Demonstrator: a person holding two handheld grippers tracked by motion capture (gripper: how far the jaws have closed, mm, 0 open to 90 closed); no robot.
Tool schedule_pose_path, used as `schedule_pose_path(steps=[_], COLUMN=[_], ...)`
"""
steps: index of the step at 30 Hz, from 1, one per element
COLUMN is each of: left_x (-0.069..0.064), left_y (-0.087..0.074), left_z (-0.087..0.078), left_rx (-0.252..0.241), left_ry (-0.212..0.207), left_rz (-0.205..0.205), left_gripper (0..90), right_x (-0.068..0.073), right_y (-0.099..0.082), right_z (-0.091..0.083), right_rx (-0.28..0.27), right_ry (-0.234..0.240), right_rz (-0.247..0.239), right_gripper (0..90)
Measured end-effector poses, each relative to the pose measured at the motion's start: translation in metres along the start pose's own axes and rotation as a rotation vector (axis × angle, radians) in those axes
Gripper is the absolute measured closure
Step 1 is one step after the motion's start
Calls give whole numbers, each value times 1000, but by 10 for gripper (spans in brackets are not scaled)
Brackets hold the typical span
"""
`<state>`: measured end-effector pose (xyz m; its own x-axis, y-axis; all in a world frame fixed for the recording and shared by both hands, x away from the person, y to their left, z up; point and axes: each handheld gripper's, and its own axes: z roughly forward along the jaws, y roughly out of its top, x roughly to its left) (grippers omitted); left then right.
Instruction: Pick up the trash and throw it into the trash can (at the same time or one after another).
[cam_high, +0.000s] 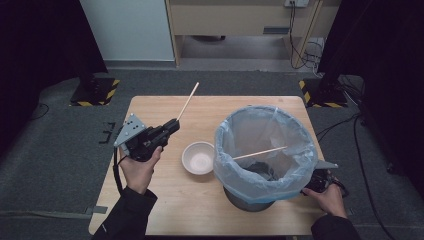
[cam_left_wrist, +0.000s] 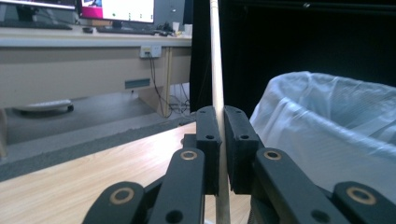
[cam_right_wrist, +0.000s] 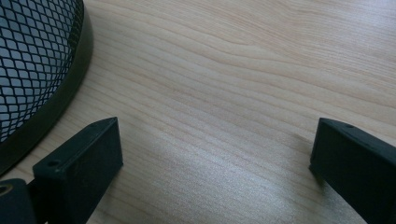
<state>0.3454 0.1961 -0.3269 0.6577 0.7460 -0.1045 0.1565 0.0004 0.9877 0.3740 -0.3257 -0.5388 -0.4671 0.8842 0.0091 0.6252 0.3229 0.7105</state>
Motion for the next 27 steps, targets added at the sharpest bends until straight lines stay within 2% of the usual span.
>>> schedule_pose_path(steps=[4, 10, 15, 27], left_x=[-10, -18, -25, -50], left_y=[9, 18, 26, 43], left_z=[-3, -4, -2, 21], left_rx=[-34, -56, -88, -103], left_ry=[-31, -53, -77, -144], left_rz=[12, 30, 27, 44], left_gripper=[850, 850, 850, 850], right_x=[0, 0, 0, 0], right_y=[0, 0, 0, 0], right_z=[0, 0, 0, 0], right_rx=[0, 0, -2, -2], right_ry=[0, 0, -1, -1], right_rz=[0, 1, 1, 1], right_gripper=[24, 23, 23, 23])
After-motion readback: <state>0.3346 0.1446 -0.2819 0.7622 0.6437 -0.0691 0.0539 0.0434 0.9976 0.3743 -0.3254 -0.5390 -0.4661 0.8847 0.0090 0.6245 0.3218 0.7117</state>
